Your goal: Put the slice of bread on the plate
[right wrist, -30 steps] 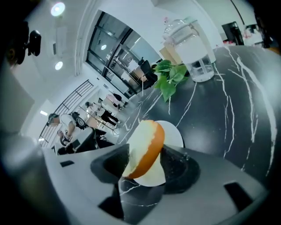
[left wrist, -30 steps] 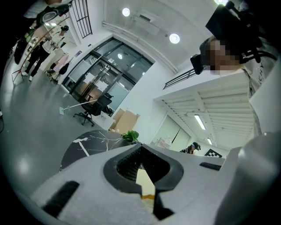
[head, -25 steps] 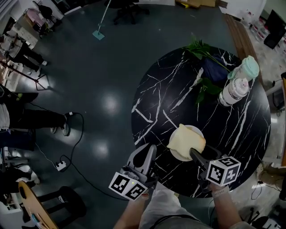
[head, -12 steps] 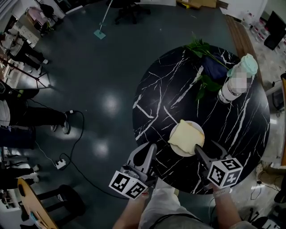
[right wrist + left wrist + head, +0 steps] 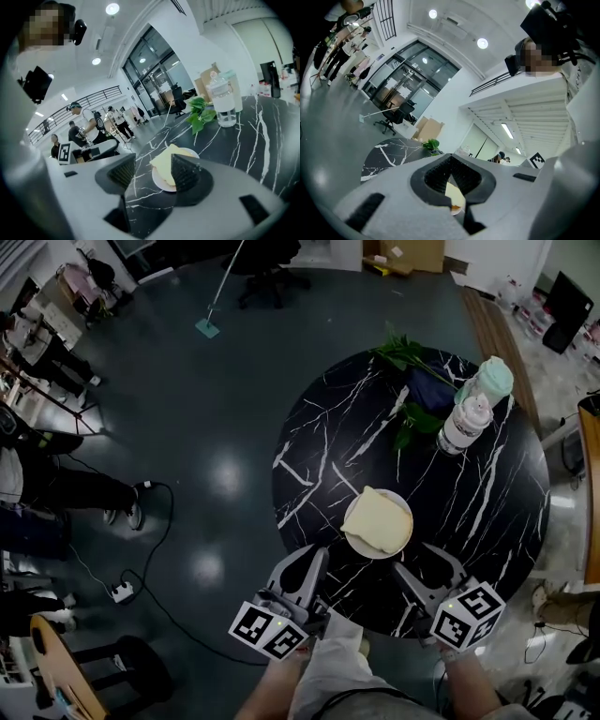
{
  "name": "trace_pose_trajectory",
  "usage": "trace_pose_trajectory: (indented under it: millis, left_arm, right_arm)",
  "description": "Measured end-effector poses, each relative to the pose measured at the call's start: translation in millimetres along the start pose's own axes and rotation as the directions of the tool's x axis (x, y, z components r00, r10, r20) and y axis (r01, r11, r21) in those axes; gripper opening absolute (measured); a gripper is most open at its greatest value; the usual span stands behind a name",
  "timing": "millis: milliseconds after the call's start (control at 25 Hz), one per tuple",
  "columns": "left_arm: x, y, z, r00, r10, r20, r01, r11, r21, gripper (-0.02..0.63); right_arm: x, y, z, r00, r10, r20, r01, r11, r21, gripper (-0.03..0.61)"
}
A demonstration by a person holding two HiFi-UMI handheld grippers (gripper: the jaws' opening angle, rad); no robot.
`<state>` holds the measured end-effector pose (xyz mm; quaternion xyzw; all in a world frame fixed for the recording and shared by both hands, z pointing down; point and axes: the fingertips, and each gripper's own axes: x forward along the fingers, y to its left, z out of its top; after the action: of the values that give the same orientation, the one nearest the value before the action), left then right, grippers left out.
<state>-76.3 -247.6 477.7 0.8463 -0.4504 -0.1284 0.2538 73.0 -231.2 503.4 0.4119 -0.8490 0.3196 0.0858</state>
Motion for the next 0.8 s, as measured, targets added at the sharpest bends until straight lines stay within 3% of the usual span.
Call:
trace_pose_trajectory:
  millis: [80,240,800]
  left_arm:
    - [-3.3,-11.9,-1.9,1.000,-0.014,-0.002,0.014,1.000,0.001,0.008]
    - [-11.3,-37.3,-3.4,0.999,-0.042,-0.005,0.042,0.999,0.007,0.008]
    - [-29.6,-103.3,-0.7,0.993,-0.118,0.009,0.117,0.993,0.034,0.008]
  right_arm:
    - [-11.1,9.7,-0.2,1.000,0.024,0.006,-0.024,1.000,-0.010,0.224]
    - [-34.9,24.5,0.9,0.998,0.041,0.043,-0.040,0.999,-0.024,0.092]
    - [-89.0,83.0,12.7,0.979,0.163,0.126,-0.142,0.977,-0.160,0.017]
